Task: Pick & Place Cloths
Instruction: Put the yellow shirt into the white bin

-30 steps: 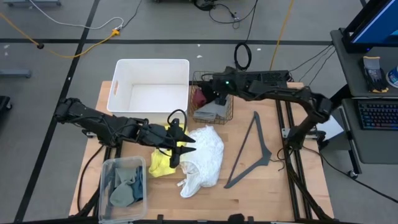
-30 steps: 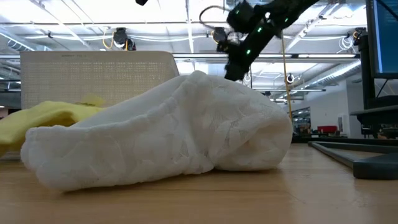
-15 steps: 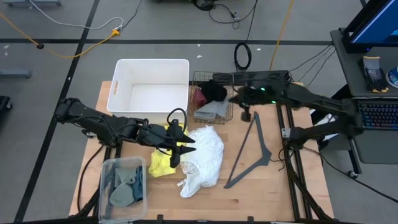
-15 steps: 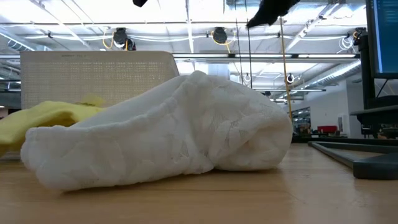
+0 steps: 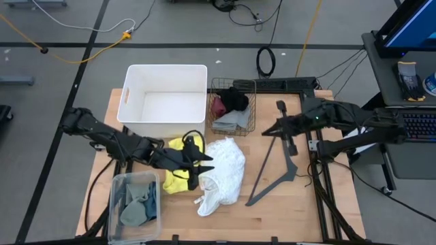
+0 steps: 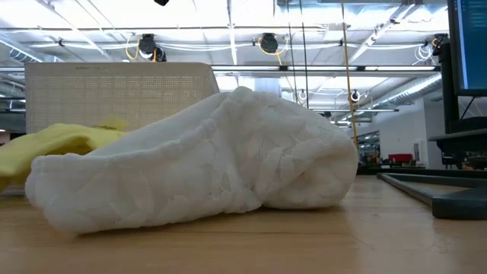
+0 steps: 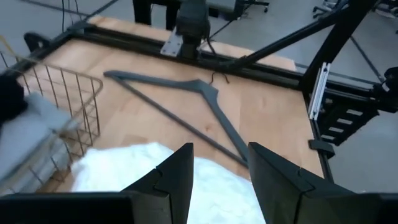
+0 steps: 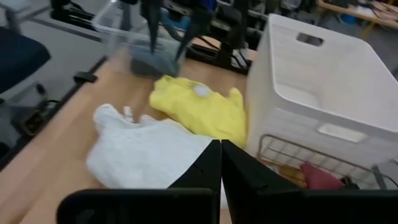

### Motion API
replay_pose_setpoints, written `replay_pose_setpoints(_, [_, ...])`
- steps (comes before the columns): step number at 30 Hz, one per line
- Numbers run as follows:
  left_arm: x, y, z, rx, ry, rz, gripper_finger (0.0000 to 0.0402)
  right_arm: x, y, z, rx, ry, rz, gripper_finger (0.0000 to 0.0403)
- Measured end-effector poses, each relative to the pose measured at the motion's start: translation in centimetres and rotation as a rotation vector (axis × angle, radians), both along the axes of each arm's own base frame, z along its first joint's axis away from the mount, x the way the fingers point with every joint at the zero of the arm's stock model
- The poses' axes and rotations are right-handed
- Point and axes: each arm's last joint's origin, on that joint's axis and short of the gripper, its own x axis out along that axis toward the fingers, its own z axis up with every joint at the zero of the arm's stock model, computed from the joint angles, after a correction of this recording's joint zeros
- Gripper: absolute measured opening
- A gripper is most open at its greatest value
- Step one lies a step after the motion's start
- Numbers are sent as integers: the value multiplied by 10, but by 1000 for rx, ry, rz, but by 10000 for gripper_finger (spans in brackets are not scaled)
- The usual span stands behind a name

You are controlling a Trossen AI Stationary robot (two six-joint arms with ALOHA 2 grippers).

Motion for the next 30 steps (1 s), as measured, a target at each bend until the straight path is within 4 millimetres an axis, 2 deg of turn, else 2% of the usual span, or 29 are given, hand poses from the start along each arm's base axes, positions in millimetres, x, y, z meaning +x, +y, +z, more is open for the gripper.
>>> replay_pose_setpoints(5, [-5,-1,-6,-117,60,95,152,-2,8,1,0,-7,42,1])
replay_pose_setpoints(11, [-17,5,-24,-334,240,288,152,-1,9,1,-1,-11,46,4])
replay_pose_setpoints(15, [-29,14,-37,-532,416,497,152,-1,9,2,-1,-26,45,4])
replay_pose_setpoints(19, [-40,21,-45,-649,536,693,152,-1,9,3,-1,-27,45,4])
replay_pose_setpoints(24, [-41,28,-45,-650,520,763,152,-1,9,3,-1,-29,45,4])
replay_pose_setpoints(30, [-40,34,-46,-576,539,726,152,0,9,4,0,-37,45,4])
